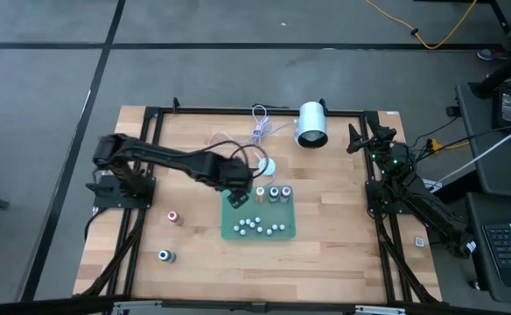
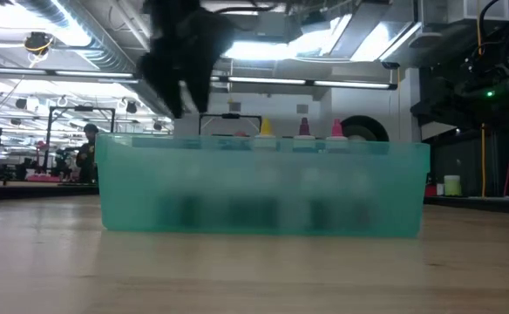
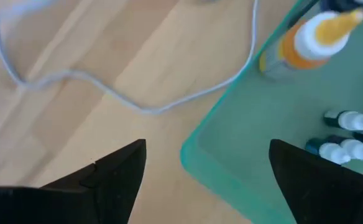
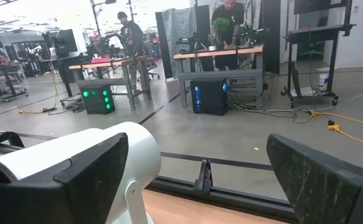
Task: Pick & Place food coloring
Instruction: Put the big orange food coloring bottle into the bin
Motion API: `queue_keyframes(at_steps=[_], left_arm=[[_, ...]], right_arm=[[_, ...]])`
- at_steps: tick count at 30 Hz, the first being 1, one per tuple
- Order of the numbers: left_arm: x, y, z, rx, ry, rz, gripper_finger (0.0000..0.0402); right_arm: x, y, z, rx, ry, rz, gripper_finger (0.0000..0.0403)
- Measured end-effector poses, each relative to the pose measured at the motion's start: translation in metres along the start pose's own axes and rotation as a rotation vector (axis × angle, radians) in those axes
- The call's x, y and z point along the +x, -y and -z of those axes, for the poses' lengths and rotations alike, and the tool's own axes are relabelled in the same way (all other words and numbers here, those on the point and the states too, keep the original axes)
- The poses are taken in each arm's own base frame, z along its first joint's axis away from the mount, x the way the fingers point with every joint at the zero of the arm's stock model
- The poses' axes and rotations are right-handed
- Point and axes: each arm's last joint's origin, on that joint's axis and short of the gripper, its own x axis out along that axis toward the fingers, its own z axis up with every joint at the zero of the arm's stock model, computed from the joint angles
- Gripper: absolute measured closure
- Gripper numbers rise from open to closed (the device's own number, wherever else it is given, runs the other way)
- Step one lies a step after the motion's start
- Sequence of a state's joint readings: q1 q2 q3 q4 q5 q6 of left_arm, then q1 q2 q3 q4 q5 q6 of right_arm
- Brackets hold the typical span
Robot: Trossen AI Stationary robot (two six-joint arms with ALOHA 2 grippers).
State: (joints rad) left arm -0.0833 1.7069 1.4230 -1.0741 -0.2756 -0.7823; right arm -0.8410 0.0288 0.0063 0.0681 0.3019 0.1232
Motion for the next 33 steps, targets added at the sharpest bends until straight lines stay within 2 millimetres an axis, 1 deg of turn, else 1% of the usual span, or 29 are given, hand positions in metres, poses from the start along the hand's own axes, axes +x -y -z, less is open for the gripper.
queue_keyframes(at_steps=[6,11,18,27,33], left_arm=[[-0.006,-0.017,0.040,-0.077,-0.015,-0.015,0.0072],[-0.007,-0.023,0.069,-0.113,-0.089,0.008,0.0073],[-0.004,-0.033,0.105,-0.144,-0.175,-0.041,0.0073],[-0.001,-0.035,0.136,-0.129,-0.285,-0.034,0.0073],[-0.004,-0.036,0.149,-0.104,-0.349,-0.040,0.0073]], right_arm=[[0.000,0.000,0.000,0.000,0.000,0.000,0.0019],[0.000,0.000,0.000,0.000,0.000,0.000,0.0019],[0.000,0.000,0.000,0.000,0.000,0.000,0.0019],[0.000,0.000,0.000,0.000,0.000,0.000,0.0019],[0.000,0.000,0.000,0.000,0.000,0.000,0.0019]])
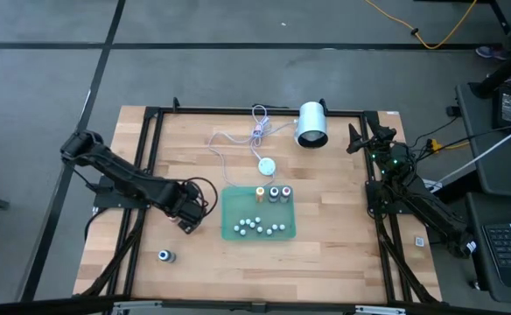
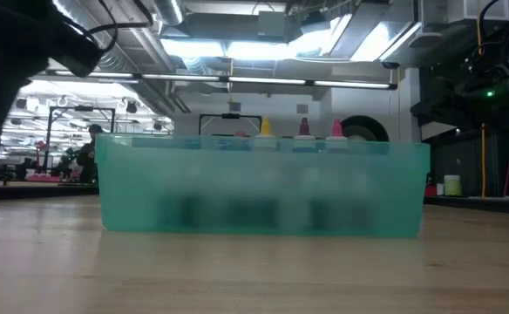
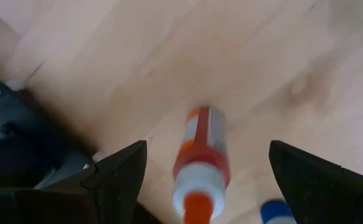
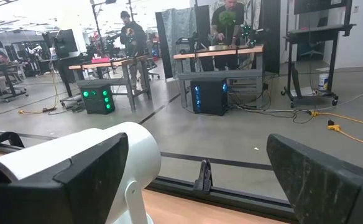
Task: Pick & Place food coloring
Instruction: Put the big orange food coloring bottle into the bin
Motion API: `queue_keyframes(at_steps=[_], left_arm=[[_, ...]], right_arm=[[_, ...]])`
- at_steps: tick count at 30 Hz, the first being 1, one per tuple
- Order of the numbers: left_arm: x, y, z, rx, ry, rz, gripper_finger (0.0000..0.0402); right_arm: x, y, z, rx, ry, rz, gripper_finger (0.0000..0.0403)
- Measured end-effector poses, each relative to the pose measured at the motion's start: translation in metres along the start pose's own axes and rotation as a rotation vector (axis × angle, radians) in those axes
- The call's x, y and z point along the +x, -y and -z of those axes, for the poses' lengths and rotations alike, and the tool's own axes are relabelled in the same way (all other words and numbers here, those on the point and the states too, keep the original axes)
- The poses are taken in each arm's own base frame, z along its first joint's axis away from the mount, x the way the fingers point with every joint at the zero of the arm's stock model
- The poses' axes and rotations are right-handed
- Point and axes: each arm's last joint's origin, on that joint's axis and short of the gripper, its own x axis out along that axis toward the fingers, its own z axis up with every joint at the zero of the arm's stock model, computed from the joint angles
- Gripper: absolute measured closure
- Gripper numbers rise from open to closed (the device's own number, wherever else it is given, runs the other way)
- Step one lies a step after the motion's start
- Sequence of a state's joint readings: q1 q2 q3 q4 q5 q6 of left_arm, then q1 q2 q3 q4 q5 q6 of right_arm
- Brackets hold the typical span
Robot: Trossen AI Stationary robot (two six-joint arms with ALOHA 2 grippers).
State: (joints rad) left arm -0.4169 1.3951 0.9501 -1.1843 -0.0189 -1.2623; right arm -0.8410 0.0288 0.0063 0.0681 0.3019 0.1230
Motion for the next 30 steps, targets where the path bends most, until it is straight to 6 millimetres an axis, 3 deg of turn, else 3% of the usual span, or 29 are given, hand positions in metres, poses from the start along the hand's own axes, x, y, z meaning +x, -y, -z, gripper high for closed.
queue_keyframes(at_steps=[8,14,30], left_arm=[[-0.006,-0.009,0.008,0.028,-0.046,-0.028,0.0073],[0.003,-0.011,0.011,0.054,-0.074,-0.034,0.0084],[0.005,-0.007,0.008,0.082,-0.043,0.006,0.0218]], right_arm=[[0.000,0.000,0.000,0.000,0.000,0.000,0.0019],[0.000,0.000,0.000,0.000,0.000,0.000,0.0019],[0.000,0.000,0.000,0.000,0.000,0.000,0.0019]])
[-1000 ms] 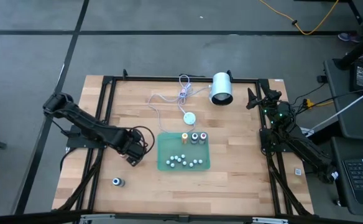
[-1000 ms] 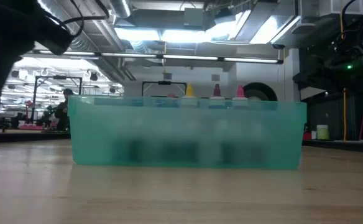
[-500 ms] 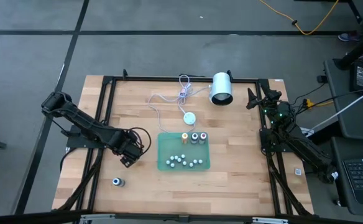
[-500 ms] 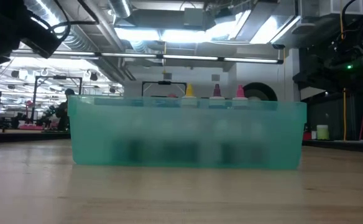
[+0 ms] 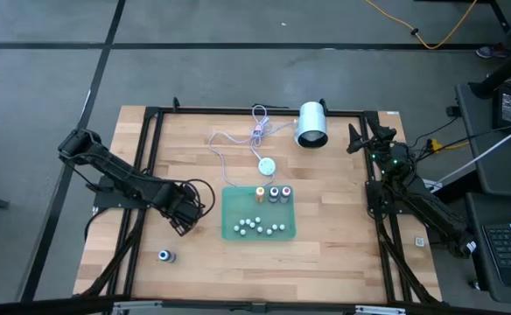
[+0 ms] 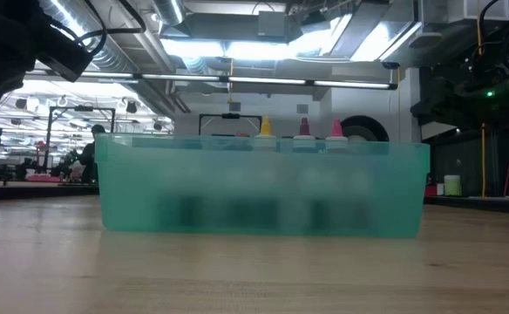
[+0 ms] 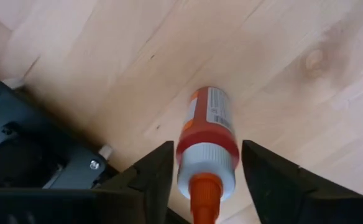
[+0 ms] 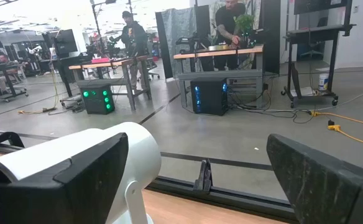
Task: Pick & Place food coloring
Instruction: Put the big orange food coloring bottle into the bin
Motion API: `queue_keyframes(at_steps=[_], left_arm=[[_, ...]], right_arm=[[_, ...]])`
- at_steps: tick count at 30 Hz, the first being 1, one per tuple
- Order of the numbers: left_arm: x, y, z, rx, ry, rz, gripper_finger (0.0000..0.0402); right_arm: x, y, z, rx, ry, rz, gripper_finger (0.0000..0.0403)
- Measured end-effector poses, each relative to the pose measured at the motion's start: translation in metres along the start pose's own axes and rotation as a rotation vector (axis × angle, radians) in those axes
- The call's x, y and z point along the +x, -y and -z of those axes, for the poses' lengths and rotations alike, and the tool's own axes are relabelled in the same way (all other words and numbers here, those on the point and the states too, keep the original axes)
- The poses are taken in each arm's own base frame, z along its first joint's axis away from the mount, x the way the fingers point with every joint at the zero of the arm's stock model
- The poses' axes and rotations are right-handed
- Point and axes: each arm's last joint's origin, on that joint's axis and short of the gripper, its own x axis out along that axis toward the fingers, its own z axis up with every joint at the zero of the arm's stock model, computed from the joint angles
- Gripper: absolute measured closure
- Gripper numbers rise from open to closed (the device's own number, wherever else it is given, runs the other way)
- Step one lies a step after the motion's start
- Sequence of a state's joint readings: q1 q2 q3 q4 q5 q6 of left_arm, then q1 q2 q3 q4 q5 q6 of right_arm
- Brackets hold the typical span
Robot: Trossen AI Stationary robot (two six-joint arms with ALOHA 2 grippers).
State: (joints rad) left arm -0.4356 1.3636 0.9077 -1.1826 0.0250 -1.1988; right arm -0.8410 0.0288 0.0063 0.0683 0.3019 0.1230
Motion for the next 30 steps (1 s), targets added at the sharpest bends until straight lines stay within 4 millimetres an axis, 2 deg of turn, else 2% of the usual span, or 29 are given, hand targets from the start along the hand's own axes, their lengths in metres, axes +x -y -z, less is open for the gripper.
queue_keyframes(at_steps=[7,18,24,30], left_arm=[[-0.001,-0.002,-0.004,-0.034,-0.029,0.013,0.0269],[-0.004,-0.004,-0.010,-0.038,-0.055,0.033,0.0281],[-0.032,-0.004,-0.029,-0.025,0.030,0.067,0.0281],[-0.064,0.000,-0.059,0.015,0.096,0.044,0.0282]], right_arm=[[0.000,0.000,0.000,0.000,0.000,0.000,0.0019],[0.000,0.000,0.000,0.000,0.000,0.000,0.0019],[0.000,0.000,0.000,0.000,0.000,0.000,0.0019],[0.000,0.000,0.000,0.000,0.000,0.000,0.0019]])
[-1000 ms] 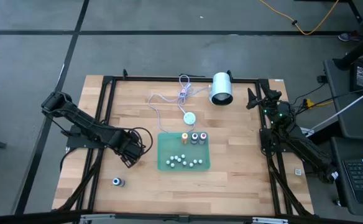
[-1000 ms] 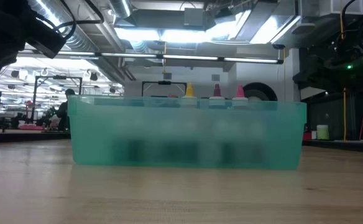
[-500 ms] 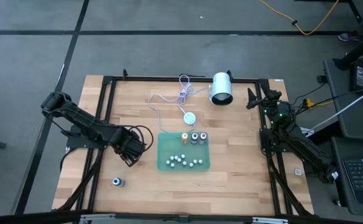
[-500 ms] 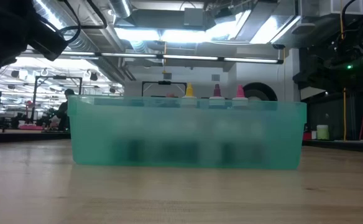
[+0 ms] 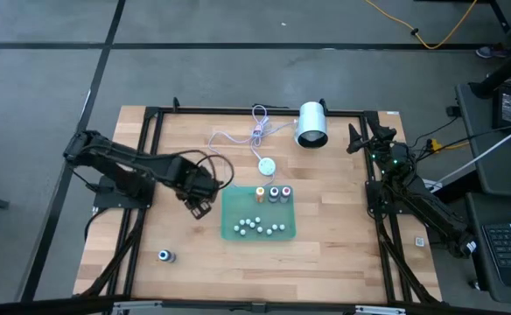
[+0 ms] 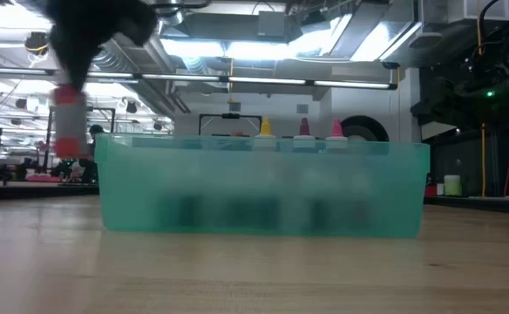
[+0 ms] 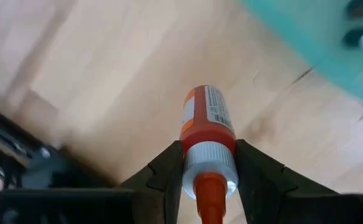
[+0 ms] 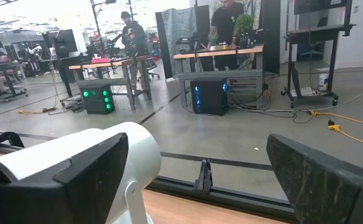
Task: Pick & Place food coloring
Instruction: Put the big orange food coloring bottle into the bin
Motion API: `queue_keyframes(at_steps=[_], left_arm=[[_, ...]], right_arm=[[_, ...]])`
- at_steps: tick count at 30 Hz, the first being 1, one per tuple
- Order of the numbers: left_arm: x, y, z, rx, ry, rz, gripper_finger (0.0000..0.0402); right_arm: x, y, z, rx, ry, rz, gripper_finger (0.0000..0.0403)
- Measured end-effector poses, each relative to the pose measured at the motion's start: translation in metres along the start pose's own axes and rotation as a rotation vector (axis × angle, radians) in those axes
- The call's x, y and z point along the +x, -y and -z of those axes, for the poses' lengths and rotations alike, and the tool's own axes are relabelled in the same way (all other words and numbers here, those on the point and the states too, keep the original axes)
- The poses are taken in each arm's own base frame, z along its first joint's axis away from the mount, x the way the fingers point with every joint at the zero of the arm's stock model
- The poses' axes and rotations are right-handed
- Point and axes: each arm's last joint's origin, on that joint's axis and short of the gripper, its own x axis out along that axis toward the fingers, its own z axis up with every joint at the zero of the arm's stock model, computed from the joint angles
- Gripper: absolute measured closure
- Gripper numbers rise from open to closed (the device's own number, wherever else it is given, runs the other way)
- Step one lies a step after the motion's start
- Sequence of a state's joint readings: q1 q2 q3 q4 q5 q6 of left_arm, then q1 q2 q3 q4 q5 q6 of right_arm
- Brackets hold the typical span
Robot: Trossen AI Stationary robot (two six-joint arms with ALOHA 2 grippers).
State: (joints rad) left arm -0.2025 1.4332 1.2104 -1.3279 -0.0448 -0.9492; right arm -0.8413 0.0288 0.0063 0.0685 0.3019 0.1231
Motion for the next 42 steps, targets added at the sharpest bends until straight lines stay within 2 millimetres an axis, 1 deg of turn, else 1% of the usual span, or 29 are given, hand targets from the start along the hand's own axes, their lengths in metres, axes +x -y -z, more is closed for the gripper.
queue_keyframes(at_steps=[4,7,13,18,21,32,37,42], left_arm=[[-0.013,0.012,-0.028,0.055,0.024,0.005,0.0281],[-0.018,0.023,-0.050,0.101,0.038,0.014,0.0283],[-0.021,0.046,-0.089,0.181,0.063,0.031,0.0280],[-0.018,0.059,-0.111,0.215,0.064,0.052,0.0283],[-0.013,0.062,-0.118,0.226,0.056,0.054,0.0280],[0.029,0.080,-0.137,0.293,0.023,0.026,0.0280],[0.041,0.087,-0.144,0.315,0.057,0.036,0.0282],[0.045,0.090,-0.147,0.316,0.073,0.033,0.0278]], right_arm=[[0.000,0.000,0.000,0.000,0.000,0.000,0.0019],[0.000,0.000,0.000,0.000,0.000,0.000,0.0019],[0.000,0.000,0.000,0.000,0.000,0.000,0.0019],[0.000,0.000,0.000,0.000,0.000,0.000,0.0019],[0.000,0.000,0.000,0.000,0.000,0.000,0.0019],[0.000,0.000,0.000,0.000,0.000,0.000,0.0019],[0.000,0.000,0.000,0.000,0.000,0.000,0.0019],[0.000,0.000,0.000,0.000,0.000,0.000,0.0019]])
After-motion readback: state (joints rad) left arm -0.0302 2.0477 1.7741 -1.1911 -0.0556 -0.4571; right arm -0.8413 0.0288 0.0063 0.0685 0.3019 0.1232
